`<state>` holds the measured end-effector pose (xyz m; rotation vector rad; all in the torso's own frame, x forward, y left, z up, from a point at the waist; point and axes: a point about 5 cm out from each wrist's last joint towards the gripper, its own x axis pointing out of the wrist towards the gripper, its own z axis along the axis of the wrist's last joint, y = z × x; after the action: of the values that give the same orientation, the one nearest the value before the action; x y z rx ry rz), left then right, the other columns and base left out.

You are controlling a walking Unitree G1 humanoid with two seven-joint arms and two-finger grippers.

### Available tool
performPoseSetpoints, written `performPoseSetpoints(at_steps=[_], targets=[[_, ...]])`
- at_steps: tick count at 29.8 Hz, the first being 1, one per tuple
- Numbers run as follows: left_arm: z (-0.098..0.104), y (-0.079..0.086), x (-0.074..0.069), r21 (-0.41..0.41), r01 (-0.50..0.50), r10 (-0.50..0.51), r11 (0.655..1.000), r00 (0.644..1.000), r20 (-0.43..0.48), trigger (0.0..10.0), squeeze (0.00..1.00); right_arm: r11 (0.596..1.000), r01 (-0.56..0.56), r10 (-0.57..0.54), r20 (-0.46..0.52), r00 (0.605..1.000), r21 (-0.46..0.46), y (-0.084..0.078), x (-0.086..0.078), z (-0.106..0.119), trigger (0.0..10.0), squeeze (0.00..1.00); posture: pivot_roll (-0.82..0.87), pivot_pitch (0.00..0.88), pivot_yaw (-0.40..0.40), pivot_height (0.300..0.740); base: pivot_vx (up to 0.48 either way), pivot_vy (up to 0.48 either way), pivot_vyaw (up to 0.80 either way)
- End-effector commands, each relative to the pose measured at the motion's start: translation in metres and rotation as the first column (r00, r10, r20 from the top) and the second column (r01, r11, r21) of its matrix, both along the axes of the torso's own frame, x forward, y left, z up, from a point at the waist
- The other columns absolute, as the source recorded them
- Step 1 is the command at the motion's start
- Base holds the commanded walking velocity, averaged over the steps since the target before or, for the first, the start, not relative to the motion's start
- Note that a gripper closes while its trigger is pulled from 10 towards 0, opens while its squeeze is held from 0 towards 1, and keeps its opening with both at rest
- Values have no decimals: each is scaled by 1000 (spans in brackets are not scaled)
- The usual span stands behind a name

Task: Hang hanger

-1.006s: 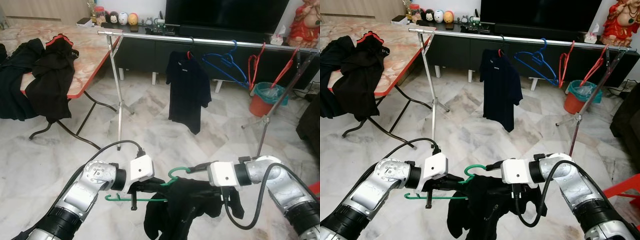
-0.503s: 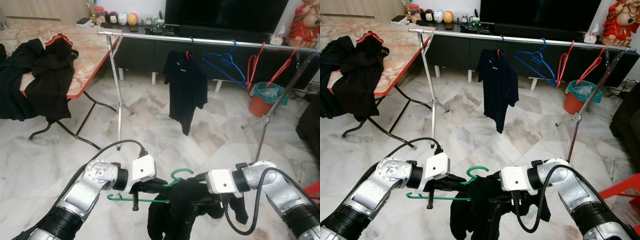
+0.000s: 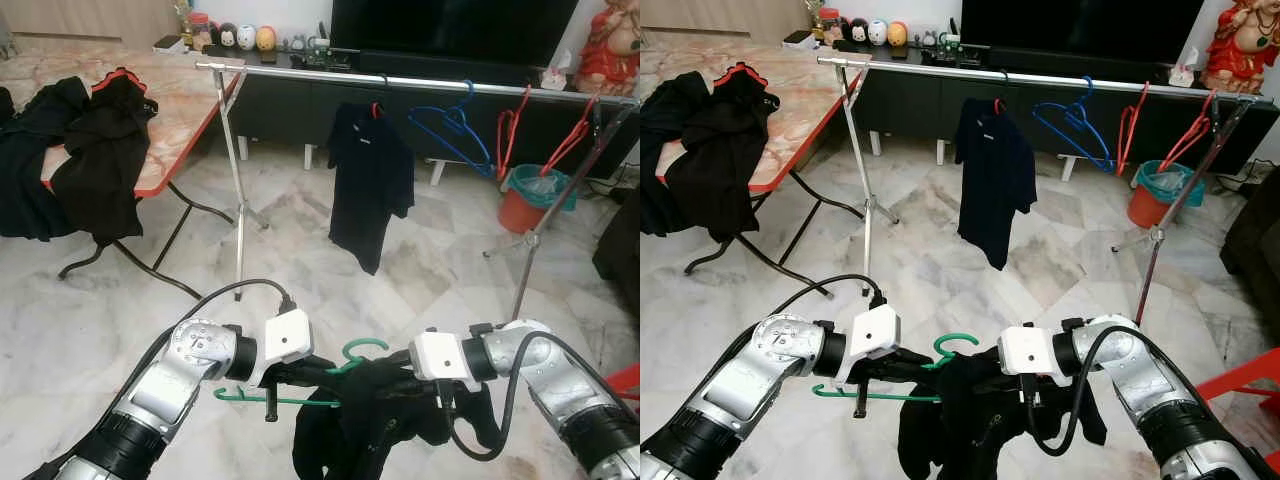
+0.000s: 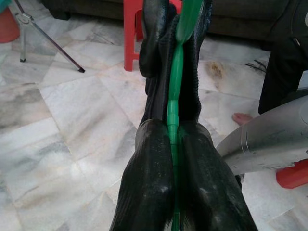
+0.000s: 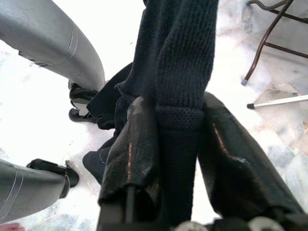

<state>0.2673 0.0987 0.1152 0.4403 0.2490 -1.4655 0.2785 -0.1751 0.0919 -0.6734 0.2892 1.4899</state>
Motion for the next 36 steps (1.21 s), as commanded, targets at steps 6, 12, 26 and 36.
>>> performPoseSetpoints(at_steps=[6,12,26,36], targets=[[15,-7,2,-59,28,-25,998,999,45,10000,0,1000,-14,14,-20,1000,0,2,0,0,0,0,35,0,-55,740,0,0,0],[17,-8,4,-52,32,-27,998,996,87,10000,0,1000,-15,15,-27,1000,-2,2,0,-1,0,0,35,0,-53,740,0,0,0],[19,-2,3,-59,45,-41,997,997,71,10000,1000,1000,24,-24,-3,1000,-1,4,5,-1,0,0,36,0,-52,740,0,0,0],[25,21,9,-16,20,-19,1000,996,83,10000,1000,997,61,-61,-5,998,-45,-4,7,-7,0,0,42,0,-51,740,0,0,0]])
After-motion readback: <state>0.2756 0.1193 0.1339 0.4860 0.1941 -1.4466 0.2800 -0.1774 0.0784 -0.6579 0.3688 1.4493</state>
